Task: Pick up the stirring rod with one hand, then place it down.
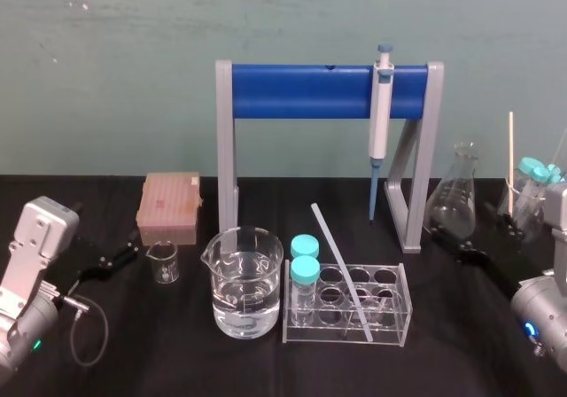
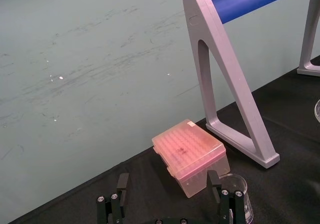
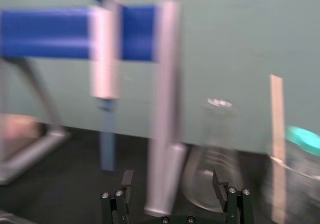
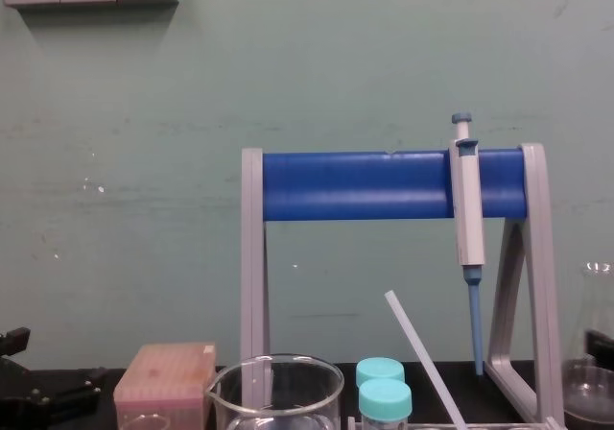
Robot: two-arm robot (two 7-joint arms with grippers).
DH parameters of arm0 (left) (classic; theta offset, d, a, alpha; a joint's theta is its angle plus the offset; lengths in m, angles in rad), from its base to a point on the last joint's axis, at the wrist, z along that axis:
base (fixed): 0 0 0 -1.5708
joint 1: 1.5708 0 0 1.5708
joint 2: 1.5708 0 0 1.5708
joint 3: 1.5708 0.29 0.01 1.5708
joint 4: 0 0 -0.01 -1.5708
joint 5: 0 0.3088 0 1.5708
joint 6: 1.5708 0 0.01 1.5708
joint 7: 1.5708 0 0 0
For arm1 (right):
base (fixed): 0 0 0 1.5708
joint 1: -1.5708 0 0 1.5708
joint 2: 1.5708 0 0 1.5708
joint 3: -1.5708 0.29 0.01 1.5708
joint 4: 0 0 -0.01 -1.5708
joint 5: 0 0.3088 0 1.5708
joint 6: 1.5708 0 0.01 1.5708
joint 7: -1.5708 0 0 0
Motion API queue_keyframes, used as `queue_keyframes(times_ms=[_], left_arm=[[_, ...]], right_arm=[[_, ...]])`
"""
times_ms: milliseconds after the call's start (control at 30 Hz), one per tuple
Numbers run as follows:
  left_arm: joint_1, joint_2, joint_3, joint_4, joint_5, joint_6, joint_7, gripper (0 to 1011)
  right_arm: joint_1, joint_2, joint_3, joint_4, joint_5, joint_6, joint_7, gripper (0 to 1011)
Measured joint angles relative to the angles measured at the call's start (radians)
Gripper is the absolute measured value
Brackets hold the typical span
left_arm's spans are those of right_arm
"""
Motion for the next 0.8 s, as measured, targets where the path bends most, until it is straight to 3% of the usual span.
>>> queue_keyframes(times_ms=[67, 200, 800], left_arm=[[0.0, 0.0, 0.0, 0.0, 0.0, 0.0, 0.0, 1000], [0.0, 0.0, 0.0, 0.0, 0.0, 0.0, 0.0, 1000], [0.0, 0.0, 0.0, 0.0, 0.0, 0.0, 0.0, 1000]], right_arm=[[0.013, -0.013, 0.008, 0.024, -0.027, 0.03, -0.05, 1003], [0.033, -0.028, 0.014, 0.056, -0.051, 0.057, -0.08, 1003], [0.029, -0.026, 0.015, 0.05, -0.05, 0.054, -0.083, 1003]])
